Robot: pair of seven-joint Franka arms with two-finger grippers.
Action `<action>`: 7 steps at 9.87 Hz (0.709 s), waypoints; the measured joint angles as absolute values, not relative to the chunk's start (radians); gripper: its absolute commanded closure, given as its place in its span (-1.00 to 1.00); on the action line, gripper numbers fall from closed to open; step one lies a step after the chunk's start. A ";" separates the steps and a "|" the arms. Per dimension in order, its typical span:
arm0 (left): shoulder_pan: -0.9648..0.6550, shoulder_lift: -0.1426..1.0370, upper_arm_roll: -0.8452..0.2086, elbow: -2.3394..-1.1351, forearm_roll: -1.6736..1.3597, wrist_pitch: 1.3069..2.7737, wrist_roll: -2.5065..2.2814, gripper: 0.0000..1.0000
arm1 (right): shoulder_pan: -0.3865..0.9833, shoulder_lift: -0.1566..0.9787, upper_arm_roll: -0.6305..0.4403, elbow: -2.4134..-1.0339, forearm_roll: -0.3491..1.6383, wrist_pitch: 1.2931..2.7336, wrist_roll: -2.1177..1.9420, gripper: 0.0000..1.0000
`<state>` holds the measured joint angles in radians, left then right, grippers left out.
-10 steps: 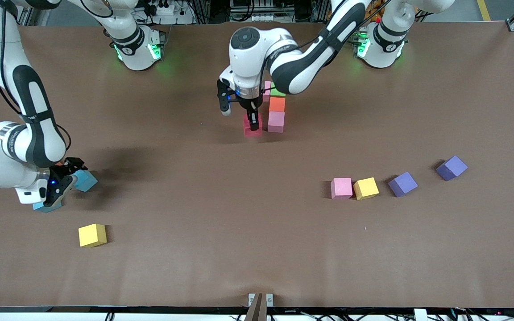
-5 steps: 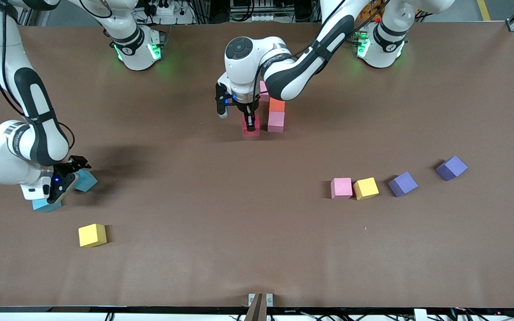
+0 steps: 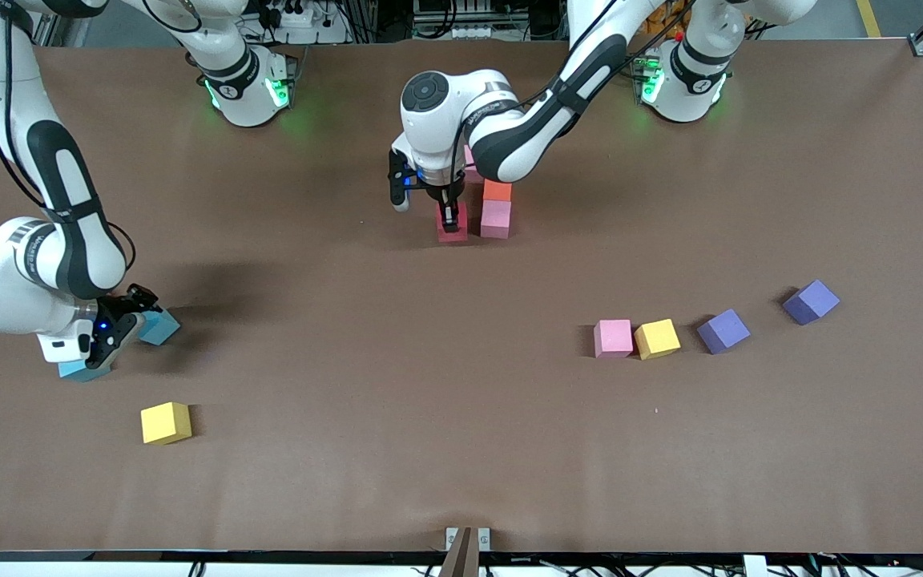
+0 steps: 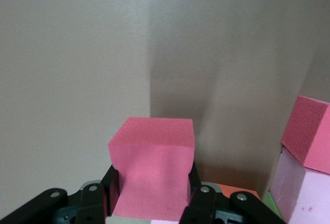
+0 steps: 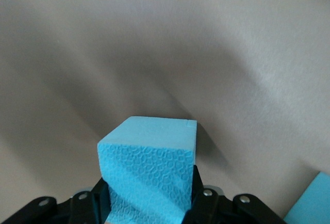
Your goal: Form number 2 with 11 blocks
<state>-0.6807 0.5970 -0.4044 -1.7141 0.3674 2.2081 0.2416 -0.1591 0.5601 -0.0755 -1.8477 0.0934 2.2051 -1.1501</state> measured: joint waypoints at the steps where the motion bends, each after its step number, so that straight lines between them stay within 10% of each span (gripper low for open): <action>1: -0.685 0.598 -0.405 -1.719 0.367 2.205 0.242 0.45 | -0.148 0.559 -0.069 -1.832 0.093 2.203 -1.150 0.46; 7: -0.686 0.599 -0.410 -1.764 0.369 2.200 0.242 0.45 | -0.100 0.537 0.078 -1.796 0.117 2.133 -1.147 0.41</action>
